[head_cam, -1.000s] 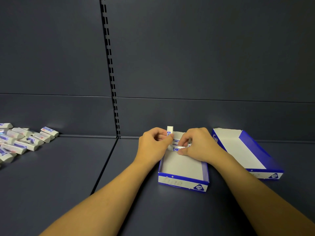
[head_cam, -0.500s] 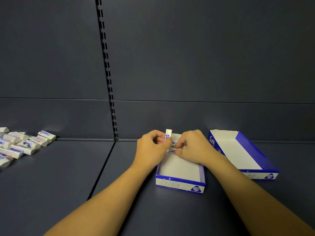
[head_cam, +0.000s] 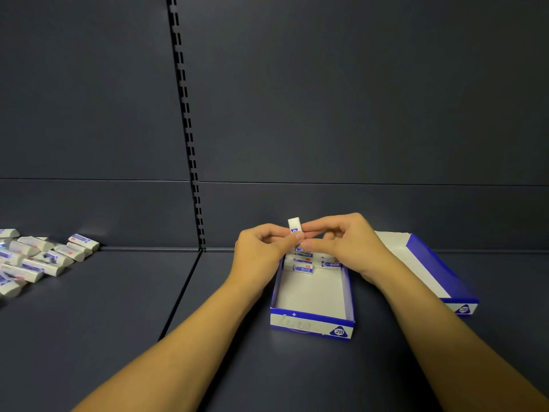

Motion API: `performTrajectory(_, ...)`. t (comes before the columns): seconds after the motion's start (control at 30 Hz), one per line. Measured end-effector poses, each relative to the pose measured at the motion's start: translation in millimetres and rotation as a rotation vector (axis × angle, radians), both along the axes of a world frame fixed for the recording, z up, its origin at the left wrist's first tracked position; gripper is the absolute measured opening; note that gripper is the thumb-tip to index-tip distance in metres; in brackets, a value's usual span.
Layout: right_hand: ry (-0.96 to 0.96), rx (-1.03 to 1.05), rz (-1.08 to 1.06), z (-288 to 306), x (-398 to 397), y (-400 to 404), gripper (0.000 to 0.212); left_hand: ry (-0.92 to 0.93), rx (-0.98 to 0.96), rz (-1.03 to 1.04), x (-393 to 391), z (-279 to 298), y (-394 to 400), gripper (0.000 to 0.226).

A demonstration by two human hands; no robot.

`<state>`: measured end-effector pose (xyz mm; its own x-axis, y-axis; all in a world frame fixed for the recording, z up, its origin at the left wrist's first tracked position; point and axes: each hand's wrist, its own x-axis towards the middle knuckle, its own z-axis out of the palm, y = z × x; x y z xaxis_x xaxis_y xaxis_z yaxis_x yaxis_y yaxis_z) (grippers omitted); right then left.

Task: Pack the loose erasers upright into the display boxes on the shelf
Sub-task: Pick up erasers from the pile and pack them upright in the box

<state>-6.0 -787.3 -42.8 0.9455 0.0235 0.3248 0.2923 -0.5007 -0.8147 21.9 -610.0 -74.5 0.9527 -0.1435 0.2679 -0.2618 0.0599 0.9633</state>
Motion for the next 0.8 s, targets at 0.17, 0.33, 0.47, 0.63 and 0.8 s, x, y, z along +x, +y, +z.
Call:
performTrajectory(0.17,-0.03,-0.009,-0.086,-3.9,2.3,4.5,0.026,-0.03,0.037,-0.011,-1.4,-1.0,-0.6,0.013)
performTrajectory(0.33,-0.037,-0.034,-0.166,-3.6,4.2,5.7,0.02,0.019,-0.018,-0.047,0.1,0.3,-0.4,0.029)
performTrajectory(0.47,-0.028,0.014,-0.231,-1.0,4.4,0.6,0.018,-0.026,0.079,0.063,7.5,-2.0,6.6,0.021)
performTrajectory(0.63,0.022,-0.237,-0.292,1.9,3.6,-15.5,0.015,-0.16,0.43,0.173,18.6,-13.4,13.2,0.009)
performTrajectory(0.8,0.139,-0.674,-0.261,-5.2,4.9,-10.1,0.014,-0.203,0.6,0.121,21.7,-20.3,6.3,0.026)
